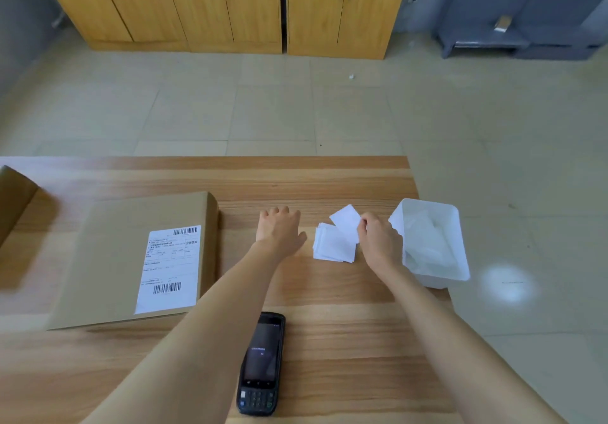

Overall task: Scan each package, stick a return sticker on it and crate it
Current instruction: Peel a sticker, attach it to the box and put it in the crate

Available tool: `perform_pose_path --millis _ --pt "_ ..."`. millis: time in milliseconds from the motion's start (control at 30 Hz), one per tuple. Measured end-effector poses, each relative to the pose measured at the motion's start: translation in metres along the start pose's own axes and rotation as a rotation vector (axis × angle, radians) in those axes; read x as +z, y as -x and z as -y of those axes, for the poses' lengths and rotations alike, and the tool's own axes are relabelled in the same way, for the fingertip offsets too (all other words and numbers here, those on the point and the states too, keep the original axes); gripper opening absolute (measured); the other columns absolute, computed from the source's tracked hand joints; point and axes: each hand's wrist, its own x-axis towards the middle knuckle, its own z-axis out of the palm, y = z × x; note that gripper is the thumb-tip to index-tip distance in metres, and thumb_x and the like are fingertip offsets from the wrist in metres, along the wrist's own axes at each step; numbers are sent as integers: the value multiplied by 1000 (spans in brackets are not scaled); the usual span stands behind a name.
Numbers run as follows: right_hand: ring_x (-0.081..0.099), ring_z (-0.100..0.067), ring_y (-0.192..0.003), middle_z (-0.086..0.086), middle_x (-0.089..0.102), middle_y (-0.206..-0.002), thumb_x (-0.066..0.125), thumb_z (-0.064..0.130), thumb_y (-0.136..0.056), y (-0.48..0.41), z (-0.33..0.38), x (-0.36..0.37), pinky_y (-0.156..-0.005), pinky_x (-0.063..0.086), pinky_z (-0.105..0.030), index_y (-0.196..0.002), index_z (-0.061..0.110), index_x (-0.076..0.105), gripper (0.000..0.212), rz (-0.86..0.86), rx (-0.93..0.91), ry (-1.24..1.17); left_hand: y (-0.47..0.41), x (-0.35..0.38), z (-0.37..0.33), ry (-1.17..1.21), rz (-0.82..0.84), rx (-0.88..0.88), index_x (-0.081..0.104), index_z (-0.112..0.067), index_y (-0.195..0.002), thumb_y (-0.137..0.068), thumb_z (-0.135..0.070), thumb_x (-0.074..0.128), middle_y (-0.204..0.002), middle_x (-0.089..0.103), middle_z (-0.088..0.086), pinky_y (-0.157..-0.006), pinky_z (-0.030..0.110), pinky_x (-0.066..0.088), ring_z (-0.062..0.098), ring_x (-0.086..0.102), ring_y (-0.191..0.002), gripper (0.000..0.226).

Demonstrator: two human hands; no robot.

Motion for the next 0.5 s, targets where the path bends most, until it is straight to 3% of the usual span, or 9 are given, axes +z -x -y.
perform_pose_path --millis 133,300,500 --pt "57 -28 -77 -6 60 -85 34 14 -99 2 12 -29 -61 33 -34 -97 8 54 21 15 -6 -176 6 -26 -8 35 -99 70 40 -16 -136 -92 -42 48 -131 51 7 -101 38 31 27 45 -122 51" --pt "61 -24 -80 -3 60 -87 46 5 -88 10 34 -49 -65 40 -31 -96 8 58 14 119 -2 -466 17 -46 -15 76 -196 143 29 -19 -141 -85 -46 57 -131 49 5 -99 36 33 26 46 -120 69" --pt "49 -14 -61 -6 63 -72 55 2 -82 34 55 -54 -47 31 -16 -87 1 66 11 145 -41 -585 31 -43 -15 89 -260 123 19 -13 -147 -83 -56 58 -134 45 7 -102 37 33 26 46 -122 86"
